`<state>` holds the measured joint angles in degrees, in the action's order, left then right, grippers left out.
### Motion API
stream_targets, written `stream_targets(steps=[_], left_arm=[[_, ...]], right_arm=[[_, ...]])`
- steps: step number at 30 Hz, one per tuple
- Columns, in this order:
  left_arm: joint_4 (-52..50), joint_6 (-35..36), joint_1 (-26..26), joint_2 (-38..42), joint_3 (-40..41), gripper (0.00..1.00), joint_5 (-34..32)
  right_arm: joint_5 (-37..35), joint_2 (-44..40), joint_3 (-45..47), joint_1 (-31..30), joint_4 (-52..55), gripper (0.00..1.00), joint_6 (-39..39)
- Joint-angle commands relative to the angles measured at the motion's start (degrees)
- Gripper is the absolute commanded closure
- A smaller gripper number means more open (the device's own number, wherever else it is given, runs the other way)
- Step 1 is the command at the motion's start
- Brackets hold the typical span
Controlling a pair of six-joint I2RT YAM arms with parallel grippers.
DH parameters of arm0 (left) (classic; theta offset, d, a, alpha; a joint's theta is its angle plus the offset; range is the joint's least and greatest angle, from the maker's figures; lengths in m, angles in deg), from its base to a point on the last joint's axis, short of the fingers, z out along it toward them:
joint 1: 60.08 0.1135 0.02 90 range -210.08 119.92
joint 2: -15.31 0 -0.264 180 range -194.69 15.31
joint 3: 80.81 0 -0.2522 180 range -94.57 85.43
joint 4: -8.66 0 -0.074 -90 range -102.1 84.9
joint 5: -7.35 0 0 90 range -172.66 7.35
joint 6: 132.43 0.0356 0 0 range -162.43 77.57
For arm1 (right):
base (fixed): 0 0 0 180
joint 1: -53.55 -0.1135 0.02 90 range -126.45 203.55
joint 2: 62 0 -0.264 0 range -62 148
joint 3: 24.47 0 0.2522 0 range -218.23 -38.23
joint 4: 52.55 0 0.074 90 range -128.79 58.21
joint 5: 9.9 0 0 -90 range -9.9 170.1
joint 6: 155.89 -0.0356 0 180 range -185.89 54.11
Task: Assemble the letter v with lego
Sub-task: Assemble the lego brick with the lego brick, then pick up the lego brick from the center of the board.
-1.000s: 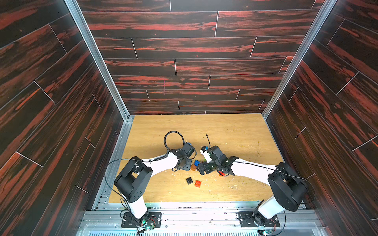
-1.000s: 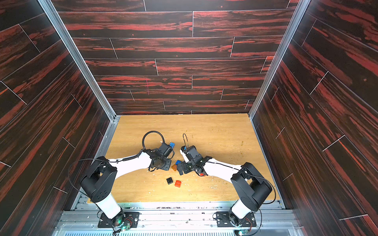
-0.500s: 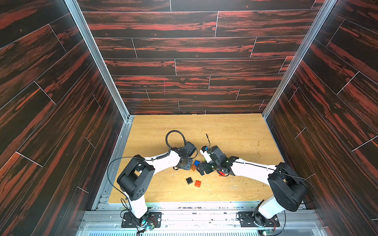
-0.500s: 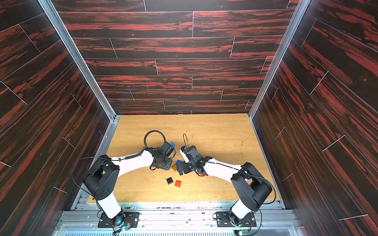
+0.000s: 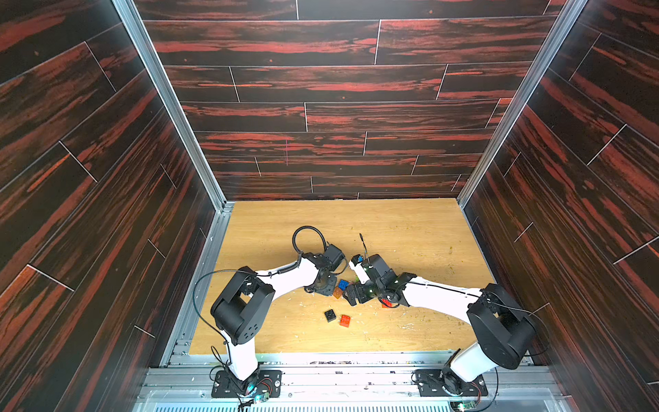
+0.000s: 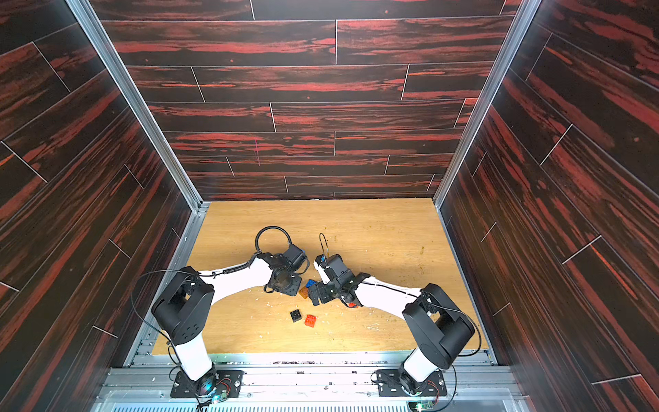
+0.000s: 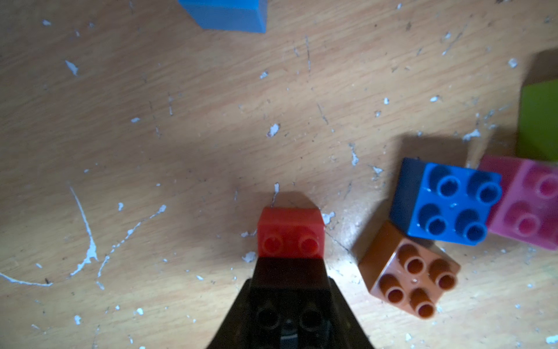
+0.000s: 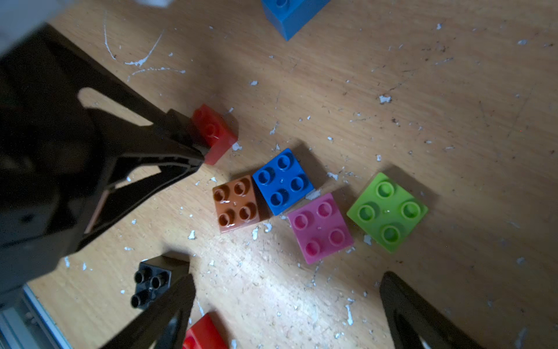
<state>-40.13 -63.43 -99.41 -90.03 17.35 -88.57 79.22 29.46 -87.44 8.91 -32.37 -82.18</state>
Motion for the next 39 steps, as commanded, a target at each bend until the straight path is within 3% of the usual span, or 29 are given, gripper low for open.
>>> stream_targets(steps=[1,4,14,19,29,39], left_arm=[[-5.7,1.5,-0.5,-5.9,2.8,0.81,5.3],[-5.9,1.5,-0.4,-5.6,1.9,0.77,4.1],[-2.6,2.0,-0.4,1.7,-1.6,0.5,-1.8],[-0.5,1.9,-0.4,3.7,-1.3,0.44,-2.8],[19.2,0.3,-0.4,9.1,14.1,0.44,-4.8],[29.2,1.8,-0.4,7.0,19.7,0.43,-3.4]], right_arm=[[0.2,-0.9,0.7,0.2,0.3,0.02,-0.3],[0.1,-0.7,0.7,0.2,0.2,0.02,-0.3],[0.4,0.7,0.3,0.3,0.0,0.02,-0.6],[0.4,1.0,0.3,0.3,0.0,0.02,-0.6],[-0.1,0.8,0.5,0.4,0.0,0.02,-0.6],[-0.3,1.2,0.6,0.3,-0.1,0.02,-0.7]])
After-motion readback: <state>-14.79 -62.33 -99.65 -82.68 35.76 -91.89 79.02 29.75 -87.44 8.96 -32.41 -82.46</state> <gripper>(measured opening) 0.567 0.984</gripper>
